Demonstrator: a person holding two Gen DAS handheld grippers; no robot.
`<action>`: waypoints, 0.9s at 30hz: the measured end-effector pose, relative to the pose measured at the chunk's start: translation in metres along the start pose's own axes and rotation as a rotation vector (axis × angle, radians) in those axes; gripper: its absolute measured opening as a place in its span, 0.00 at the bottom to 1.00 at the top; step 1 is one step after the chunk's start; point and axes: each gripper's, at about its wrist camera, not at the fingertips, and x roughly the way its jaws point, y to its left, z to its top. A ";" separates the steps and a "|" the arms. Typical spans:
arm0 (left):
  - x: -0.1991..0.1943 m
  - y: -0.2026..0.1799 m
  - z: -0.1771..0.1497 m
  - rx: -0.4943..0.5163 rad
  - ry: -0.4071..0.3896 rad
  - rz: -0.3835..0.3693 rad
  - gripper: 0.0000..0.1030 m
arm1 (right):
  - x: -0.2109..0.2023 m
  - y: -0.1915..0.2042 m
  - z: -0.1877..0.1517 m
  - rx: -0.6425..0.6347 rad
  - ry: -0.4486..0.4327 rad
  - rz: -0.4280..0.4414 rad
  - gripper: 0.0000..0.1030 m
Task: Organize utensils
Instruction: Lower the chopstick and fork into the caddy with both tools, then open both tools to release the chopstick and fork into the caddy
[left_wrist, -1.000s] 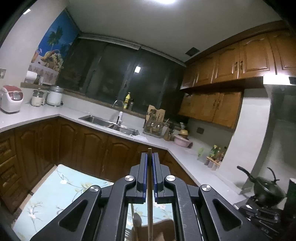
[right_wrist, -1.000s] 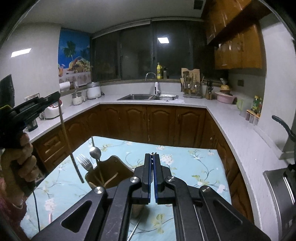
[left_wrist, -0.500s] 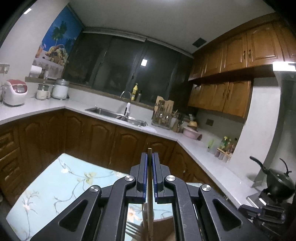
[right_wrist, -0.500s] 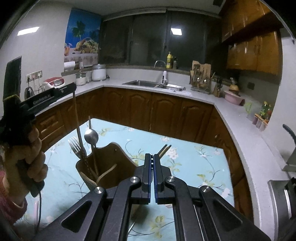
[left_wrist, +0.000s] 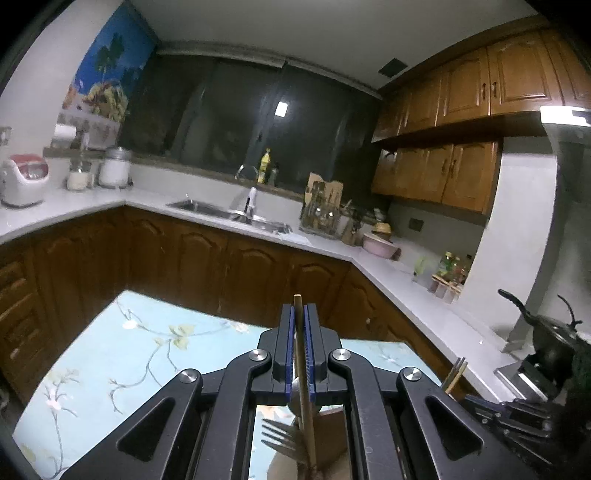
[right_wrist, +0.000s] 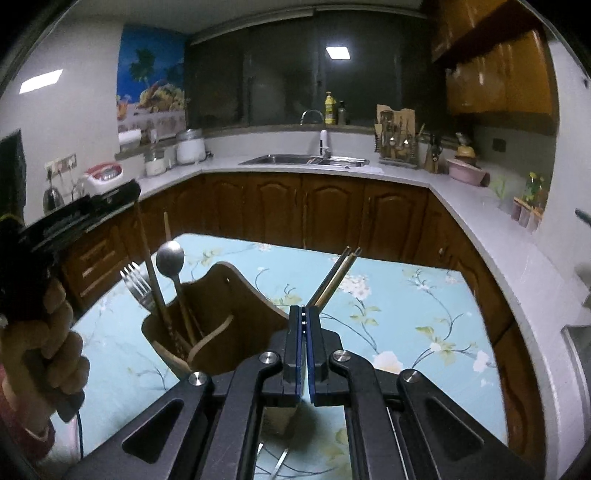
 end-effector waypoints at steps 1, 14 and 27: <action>0.002 0.003 0.000 -0.011 0.013 -0.004 0.03 | 0.001 -0.001 0.000 0.008 -0.004 0.003 0.02; 0.013 0.011 0.018 -0.012 0.084 -0.005 0.04 | 0.002 -0.005 -0.002 0.046 -0.033 0.020 0.03; 0.018 0.016 0.036 -0.005 0.130 -0.006 0.04 | 0.006 -0.003 -0.005 0.048 -0.040 0.043 0.06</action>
